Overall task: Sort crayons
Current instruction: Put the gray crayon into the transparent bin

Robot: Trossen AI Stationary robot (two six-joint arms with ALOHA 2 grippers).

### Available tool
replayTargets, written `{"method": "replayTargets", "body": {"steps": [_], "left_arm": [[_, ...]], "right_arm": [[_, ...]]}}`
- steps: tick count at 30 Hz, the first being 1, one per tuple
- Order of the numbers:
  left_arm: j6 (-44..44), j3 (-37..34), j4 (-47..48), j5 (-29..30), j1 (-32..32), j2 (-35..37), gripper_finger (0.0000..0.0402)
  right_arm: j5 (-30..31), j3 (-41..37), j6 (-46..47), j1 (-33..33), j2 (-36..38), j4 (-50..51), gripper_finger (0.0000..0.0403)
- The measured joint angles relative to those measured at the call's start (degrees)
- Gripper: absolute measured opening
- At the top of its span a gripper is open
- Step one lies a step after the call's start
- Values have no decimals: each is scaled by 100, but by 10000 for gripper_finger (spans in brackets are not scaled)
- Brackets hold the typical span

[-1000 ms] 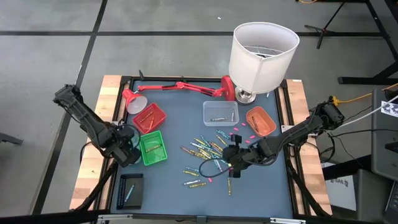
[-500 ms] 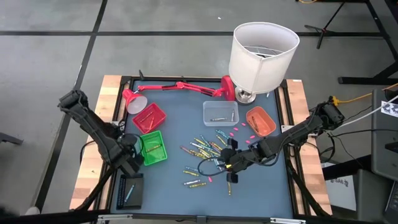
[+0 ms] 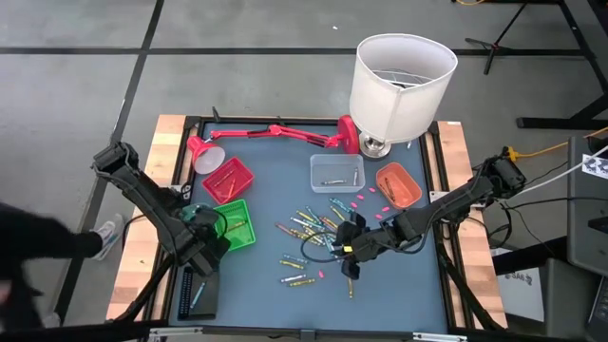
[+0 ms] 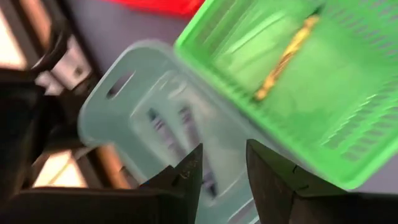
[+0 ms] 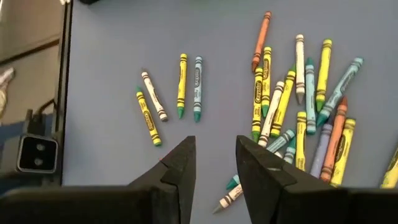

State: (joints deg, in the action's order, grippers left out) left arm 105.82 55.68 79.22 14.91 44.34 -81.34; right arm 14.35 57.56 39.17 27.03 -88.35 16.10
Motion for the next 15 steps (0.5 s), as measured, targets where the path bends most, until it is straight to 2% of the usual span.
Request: {"method": "replayTargets", "body": {"steps": [5, 10, 15], "left_arm": [[-409, 0, -472, 407, -22, 2, 97], [-849, 0, -1053, 414, -22, 2, 88], [-1397, 0, -1632, 416, -22, 2, 82]], "right_arm": [[6, 0, 456, 0, 0, 44, 111], [11, 2, 724, 2, -77, 24, 111], [-6, 2, 888, 2, -464, 40, 111]]}}
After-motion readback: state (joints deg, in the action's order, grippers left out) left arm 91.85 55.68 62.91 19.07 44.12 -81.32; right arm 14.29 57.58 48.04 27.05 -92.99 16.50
